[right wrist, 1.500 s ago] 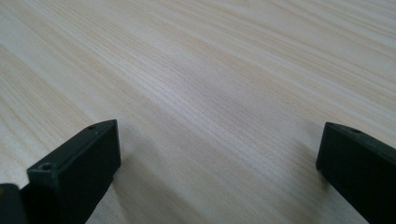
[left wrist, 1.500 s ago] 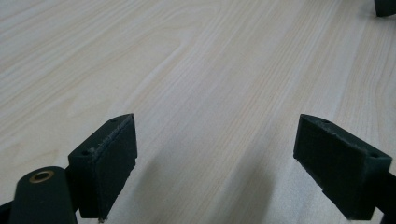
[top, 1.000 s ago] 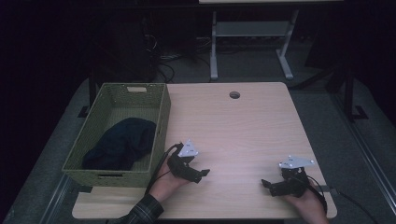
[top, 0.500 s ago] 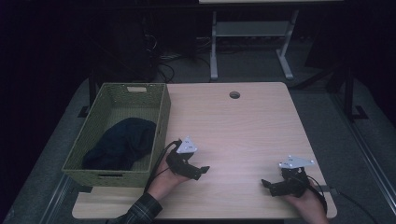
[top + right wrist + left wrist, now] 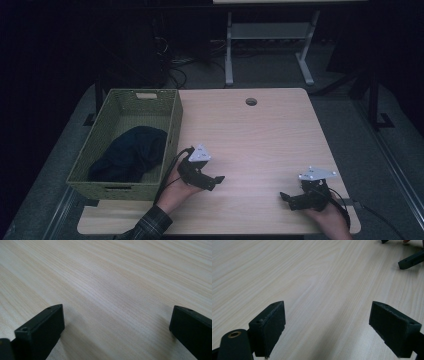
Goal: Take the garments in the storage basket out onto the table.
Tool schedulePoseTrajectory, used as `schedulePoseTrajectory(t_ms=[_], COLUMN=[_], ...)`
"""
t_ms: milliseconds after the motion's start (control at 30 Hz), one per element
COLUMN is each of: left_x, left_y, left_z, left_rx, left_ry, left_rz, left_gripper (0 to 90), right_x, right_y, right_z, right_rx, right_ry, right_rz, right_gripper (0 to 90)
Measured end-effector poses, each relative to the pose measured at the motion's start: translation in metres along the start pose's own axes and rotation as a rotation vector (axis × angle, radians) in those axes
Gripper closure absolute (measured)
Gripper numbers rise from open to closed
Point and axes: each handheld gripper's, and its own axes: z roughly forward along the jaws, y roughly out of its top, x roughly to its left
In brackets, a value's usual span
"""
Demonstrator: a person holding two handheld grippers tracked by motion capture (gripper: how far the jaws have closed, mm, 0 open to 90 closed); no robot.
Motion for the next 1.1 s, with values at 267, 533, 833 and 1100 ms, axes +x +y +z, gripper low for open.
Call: schedulePoseTrajectory(t_ms=[267,533,833,1100], left_x=[0.001,0.003,0.005,0.007], left_y=[0.004,0.008,0.015,0.021], left_z=[-0.002,-0.005,-0.009,-0.012], left_rx=[-0.011,-0.013,-0.022,-0.028], left_ry=[-0.006,-0.012,-0.017,-0.024], left_rz=[-0.008,-0.005,-0.005,-0.001], left_gripper=[13.3,13.3,13.4,13.3], right_x=[0.000,0.000,0.000,0.000], right_y=[0.000,0.000,0.000,0.000], right_z=[0.000,0.000,0.000,0.000], right_rx=[0.000,0.000,0.000,-0.002], right_ry=[0.000,0.000,0.000,-0.001], right_rz=[0.000,0.000,0.000,0.001], right_gripper=[0.0,0.0,0.0,0.0])
